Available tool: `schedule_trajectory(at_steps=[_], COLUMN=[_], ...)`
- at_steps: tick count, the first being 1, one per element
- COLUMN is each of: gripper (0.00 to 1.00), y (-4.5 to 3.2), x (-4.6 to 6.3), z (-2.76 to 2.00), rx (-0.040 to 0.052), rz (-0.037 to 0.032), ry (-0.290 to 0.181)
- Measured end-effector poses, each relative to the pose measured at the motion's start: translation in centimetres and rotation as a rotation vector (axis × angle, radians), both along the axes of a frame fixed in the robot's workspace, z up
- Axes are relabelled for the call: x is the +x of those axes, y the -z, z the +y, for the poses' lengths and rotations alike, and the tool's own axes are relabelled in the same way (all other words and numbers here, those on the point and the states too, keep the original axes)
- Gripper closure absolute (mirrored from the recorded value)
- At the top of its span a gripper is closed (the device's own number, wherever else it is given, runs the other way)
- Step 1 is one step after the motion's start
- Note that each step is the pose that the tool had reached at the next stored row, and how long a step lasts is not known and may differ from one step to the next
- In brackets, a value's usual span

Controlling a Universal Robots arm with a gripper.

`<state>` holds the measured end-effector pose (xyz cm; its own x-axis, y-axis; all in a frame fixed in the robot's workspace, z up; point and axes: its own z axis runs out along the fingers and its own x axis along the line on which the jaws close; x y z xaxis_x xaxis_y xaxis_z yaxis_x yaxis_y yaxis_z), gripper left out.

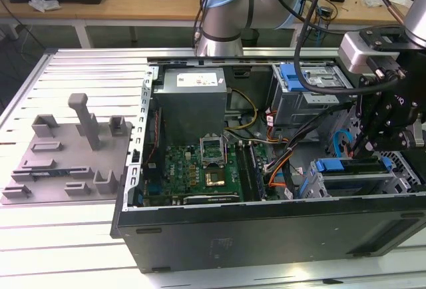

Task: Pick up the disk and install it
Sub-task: 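Insert the second disk wire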

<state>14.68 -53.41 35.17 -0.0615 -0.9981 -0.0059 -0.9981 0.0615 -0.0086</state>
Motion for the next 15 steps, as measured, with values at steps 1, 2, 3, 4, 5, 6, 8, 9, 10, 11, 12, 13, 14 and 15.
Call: schedule_trajectory(at_steps=[1,2,3,4,5,6,8,9,10,11,12,13,14,15], gripper=[0.84,0.84,0.84,0.84,0.84,0.84,0.84,0.84,0.84,0.84,0.84,0.84,0.84,0.84], y=[0.0,0.01,0.01,0.04,0.06,0.07,0.1,0.12,0.14,0.17,0.19,0.21,0.24,0.27], x=[0.0,0.0,0.0,0.01,0.02,0.04,0.05,0.05,0.05,0.05,0.05,0.05,0.05,0.06], z=[0.0,0.0,0.0,-0.01,-0.02,-0.03,-0.04,-0.04,-0.03,-0.03,-0.04,-0.04,-0.04,-0.04], rx=[0.0,0.0001,0.0,0.0,0.0001,0.0001,0.0,0.0,0.0001,0.0001,0.0,0.0,0.0,0.0001], rz=[0.0,0.0,0.0,0.0,0.0,0.0,0.0,0.0,0.0,0.0,0.0,0.0,0.0,0.0], ry=[0.0,0.0,0.0,0.0,0.0,0.0,0.0,0.0,0.0,0.0,0.0,0.0,0.0,0.0])
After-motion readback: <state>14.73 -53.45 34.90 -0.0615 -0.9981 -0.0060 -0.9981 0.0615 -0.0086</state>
